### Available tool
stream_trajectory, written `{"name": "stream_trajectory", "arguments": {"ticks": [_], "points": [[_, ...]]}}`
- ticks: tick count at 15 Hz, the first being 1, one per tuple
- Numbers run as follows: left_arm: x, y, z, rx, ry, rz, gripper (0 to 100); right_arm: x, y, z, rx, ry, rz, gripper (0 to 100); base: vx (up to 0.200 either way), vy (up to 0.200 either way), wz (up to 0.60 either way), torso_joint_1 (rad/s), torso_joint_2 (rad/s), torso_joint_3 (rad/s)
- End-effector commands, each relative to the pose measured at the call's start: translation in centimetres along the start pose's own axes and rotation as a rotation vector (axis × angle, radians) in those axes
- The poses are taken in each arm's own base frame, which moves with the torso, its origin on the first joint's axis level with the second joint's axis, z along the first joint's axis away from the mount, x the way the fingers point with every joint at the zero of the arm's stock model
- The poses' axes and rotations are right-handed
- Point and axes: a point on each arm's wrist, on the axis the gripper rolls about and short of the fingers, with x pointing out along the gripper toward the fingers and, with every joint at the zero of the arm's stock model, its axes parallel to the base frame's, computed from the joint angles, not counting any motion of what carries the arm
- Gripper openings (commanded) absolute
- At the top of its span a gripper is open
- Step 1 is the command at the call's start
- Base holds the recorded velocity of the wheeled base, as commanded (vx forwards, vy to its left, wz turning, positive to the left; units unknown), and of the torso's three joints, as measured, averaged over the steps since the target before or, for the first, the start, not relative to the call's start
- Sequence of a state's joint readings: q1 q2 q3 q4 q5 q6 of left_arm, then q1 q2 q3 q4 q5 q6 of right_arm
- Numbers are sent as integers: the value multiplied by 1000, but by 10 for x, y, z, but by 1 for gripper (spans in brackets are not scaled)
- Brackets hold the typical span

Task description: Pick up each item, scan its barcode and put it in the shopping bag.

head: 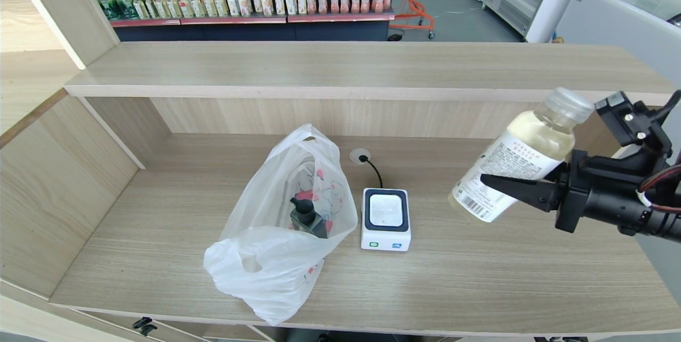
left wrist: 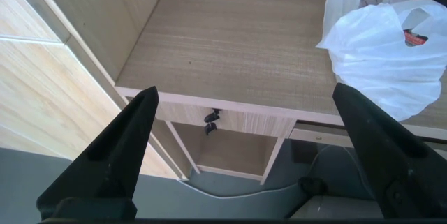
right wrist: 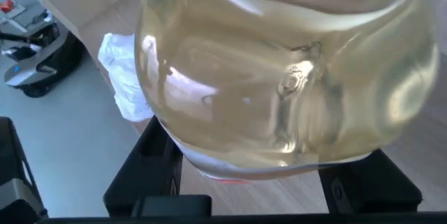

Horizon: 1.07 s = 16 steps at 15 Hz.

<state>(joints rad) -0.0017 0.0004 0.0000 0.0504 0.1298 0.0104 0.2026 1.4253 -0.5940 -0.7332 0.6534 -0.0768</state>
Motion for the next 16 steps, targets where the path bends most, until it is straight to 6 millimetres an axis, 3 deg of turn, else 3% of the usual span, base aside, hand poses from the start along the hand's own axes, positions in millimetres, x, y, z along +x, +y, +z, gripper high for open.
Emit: {"name": "stream_trajectory", "arguments": {"ticks": [1,6,9,12,16], "points": [[0,0,0,-1,0,1,100,-1,1,3,42,-17,-61,0,0,0,0,0,0,0],[0,0,0,0,0,1,100,-3,0,5,142,-35,-136,0,-160,0,0,7,3,2],[0,0,0,0,0,1,100,-3,0,5,171,-37,-137,0,0,0,0,0,0,0],[0,0,0,-3,0,1,100,-1,-2,6,214,-40,-166,0,0,200,0,4,6,1],[0,0,0,-3,0,1,100,20,-7,14,294,-70,-249,0,0,200,0,11,4,1]]}}
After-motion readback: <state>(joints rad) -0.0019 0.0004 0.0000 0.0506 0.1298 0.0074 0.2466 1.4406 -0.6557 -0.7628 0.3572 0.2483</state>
